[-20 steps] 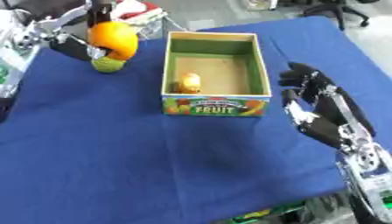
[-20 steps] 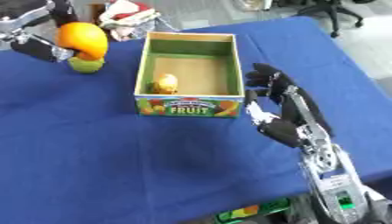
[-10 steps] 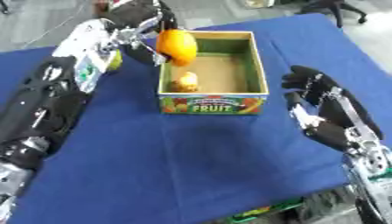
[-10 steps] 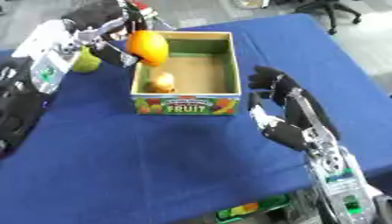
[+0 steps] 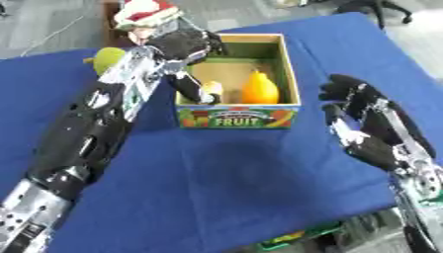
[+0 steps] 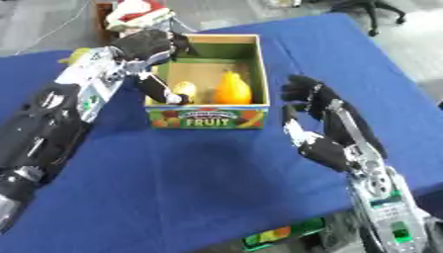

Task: Pick up objects on the table and place them in the box.

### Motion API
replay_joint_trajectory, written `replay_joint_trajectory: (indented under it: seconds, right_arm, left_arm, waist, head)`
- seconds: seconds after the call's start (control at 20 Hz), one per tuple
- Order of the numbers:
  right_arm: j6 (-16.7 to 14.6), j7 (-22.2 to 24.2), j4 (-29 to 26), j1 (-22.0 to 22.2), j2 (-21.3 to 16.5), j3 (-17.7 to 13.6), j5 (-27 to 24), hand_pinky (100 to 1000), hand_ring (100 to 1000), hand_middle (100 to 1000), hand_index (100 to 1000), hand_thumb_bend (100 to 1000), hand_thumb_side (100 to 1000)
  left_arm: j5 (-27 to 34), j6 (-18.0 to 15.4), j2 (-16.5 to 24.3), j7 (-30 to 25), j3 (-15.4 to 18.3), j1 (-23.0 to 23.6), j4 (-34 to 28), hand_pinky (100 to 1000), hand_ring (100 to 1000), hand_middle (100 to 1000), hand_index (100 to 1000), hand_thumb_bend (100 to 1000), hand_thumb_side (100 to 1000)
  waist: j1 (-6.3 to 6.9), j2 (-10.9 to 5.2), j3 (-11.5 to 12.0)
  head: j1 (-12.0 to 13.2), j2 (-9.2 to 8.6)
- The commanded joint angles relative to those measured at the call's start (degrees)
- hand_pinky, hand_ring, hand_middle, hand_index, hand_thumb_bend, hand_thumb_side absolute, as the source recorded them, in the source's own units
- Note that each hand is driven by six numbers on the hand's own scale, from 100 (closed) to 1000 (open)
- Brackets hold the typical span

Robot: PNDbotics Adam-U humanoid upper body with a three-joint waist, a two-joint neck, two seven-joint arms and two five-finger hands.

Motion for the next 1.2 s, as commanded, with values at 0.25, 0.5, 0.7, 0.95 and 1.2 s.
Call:
replay_joint_trajectory:
  seconds: [0.25,0.5,0.7,0.95,1.2]
  right_arm:
    - [-0.2,-0.1,-0.4,-0.6,-0.4,-0.4,0.2,743,794,766,894,100,321]
    - [-0.2,-0.3,-0.2,-0.5,-0.4,-0.5,0.2,743,794,766,895,100,321]
    - [-0.2,-0.4,-0.2,-0.5,-0.5,-0.6,0.2,743,794,766,895,100,321]
    - [-0.2,-0.4,-0.1,-0.5,-0.4,-0.6,0.1,743,794,766,895,100,321]
    - [-0.2,-0.4,-0.1,-0.4,-0.3,-0.7,0.1,742,793,766,896,100,321]
  left_arm:
    - [4.8,4.1,5.5,0.9,3.2,-1.6,-5.0,669,606,717,836,557,337]
    - [1.4,8.8,8.9,2.8,7.3,-1.9,-2.0,674,607,714,830,548,307]
    - [-2.4,12.6,10.3,4.7,9.6,-2.2,3.1,677,608,715,828,541,288]
    - [-6.6,16.6,10.4,7.7,12.7,-2.2,8.9,675,607,713,824,533,264]
    - [-10.1,19.9,10.3,10.4,14.9,-2.2,14.2,678,607,713,822,522,235]
  waist:
    - [-0.3,-0.92,0.5]
    - [-0.39,-0.98,0.8]
    - [-0.47,-0.91,0.8]
    - [-0.62,-0.79,0.6]
    - [-0.66,-0.8,0.3]
  head:
    - [-0.5,-0.37]
    - [-0.9,-0.35]
    - [-1.1,-0.32]
    - [-1.1,-0.18]
    - [-1.2,-0.06]
